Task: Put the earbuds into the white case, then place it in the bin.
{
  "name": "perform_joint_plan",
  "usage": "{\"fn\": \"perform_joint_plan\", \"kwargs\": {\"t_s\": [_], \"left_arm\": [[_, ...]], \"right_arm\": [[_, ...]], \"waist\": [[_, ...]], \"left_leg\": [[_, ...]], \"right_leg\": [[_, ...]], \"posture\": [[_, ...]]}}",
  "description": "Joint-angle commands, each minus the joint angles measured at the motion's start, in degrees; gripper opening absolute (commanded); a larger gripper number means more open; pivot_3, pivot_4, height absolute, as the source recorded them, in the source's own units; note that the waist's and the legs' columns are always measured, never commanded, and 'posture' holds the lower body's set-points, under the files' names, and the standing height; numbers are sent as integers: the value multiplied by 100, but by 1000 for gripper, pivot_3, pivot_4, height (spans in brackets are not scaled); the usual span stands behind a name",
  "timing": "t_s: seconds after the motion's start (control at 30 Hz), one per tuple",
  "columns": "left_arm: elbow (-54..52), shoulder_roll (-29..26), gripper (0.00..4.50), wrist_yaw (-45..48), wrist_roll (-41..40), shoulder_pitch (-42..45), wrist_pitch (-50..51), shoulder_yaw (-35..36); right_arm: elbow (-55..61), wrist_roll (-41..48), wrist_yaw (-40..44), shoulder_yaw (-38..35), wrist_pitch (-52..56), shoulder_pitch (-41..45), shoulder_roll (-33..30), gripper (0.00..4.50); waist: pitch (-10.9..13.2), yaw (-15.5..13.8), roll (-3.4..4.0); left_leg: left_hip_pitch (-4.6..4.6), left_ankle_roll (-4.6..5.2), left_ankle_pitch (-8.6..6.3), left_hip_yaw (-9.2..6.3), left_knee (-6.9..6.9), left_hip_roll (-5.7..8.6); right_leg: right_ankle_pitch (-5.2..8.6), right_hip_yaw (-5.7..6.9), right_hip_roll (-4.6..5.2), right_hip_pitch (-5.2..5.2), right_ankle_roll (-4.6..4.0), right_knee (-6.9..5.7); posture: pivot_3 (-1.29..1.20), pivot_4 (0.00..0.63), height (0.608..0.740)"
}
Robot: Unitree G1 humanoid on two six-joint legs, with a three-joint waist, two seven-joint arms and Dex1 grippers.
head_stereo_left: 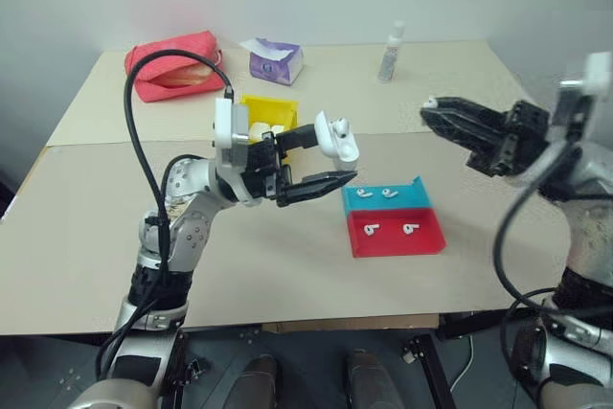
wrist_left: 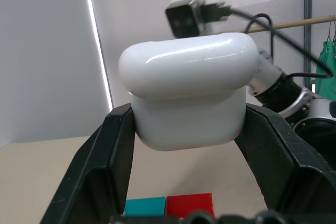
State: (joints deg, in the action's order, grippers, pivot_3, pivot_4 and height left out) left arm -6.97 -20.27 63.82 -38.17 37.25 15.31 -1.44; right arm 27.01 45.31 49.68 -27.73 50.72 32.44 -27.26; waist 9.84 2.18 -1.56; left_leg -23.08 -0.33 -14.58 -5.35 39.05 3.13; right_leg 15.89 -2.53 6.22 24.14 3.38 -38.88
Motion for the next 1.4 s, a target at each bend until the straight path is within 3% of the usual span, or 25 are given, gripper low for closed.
{"fn": "perform_joint_plan", "kwargs": {"t_s": [0.03, 0.13, 0.37, 1.0, 1.03, 1.1, 1.23, 1.4], "left_arm": [[60, 76, 2834, 148, 8, 154, -59, -81], [151, 176, 2834, 146, 45, 194, -54, -162], [255, 284, 2834, 225, 98, 225, -69, -242], [213, 418, 2834, 198, 160, 252, -75, -210], [207, 419, 2834, 193, 159, 252, -74, -209], [200, 417, 2834, 187, 158, 252, -72, -207], [212, 413, 2834, 168, 164, 268, -81, -202], [258, 387, 2834, 141, 179, 268, -60, -182]], "right_arm": [[673, 1335, -1163, -151, 392, 54, 276, 618], [1026, 1949, -1831, 125, 451, -4, 312, 618], [1329, 2781, -2525, 629, 242, -266, 107, 618], [1244, 2312, -2149, 1231, -474, -869, -825, 618], [1255, 2304, -2087, 1255, -482, -891, -895, 1336], [1274, 2265, -1984, 1307, -535, -941, -999, 1853], [1277, 2194, -1920, 1344, -661, -988, -1106, 3302], [1254, 2380, -1922, 1161, -766, -1022, -1226, 3302]], "waist": [[0, 5, 0], [0, 0, 0], [0, 9, 0], [0, 5, 0], [0, 2, 0], [0, 3, -1], [-1, 1, -1], [-1, -9, -1]], "left_leg": [[0, 2, 1, 1, 0, 3], [-3, 6, -1, 0, -1, 4], [-11, 13, -1, 0, 2, 4], [-6, 24, 3, 3, 2, 6], [-6, 24, 3, 3, 2, 6], [-6, 24, 3, 3, 2, 6], [-6, 25, 3, 3, 2, 5], [-6, 25, 3, 3, 2, 5]], "right_leg": [[0, 0, 2, 0, 0, -1], [0, 3, 3, 0, 0, 0], [0, 8, 3, 0, 0, 0], [0, 9, 0, -5, 0, 13], [0, 9, 0, -5, 0, 13], [0, 10, 0, -6, 1, 14], [0, 9, 0, -6, 1, 15], [0, 9, 0, -8, 1, 18]], "posture": [[0, 150, 740], [0, 150, 740], [0, 150, 740], [0, 150, 740], [0, 150, 740], [0, 150, 740], [0, 150, 740], [0, 150, 740]]}}
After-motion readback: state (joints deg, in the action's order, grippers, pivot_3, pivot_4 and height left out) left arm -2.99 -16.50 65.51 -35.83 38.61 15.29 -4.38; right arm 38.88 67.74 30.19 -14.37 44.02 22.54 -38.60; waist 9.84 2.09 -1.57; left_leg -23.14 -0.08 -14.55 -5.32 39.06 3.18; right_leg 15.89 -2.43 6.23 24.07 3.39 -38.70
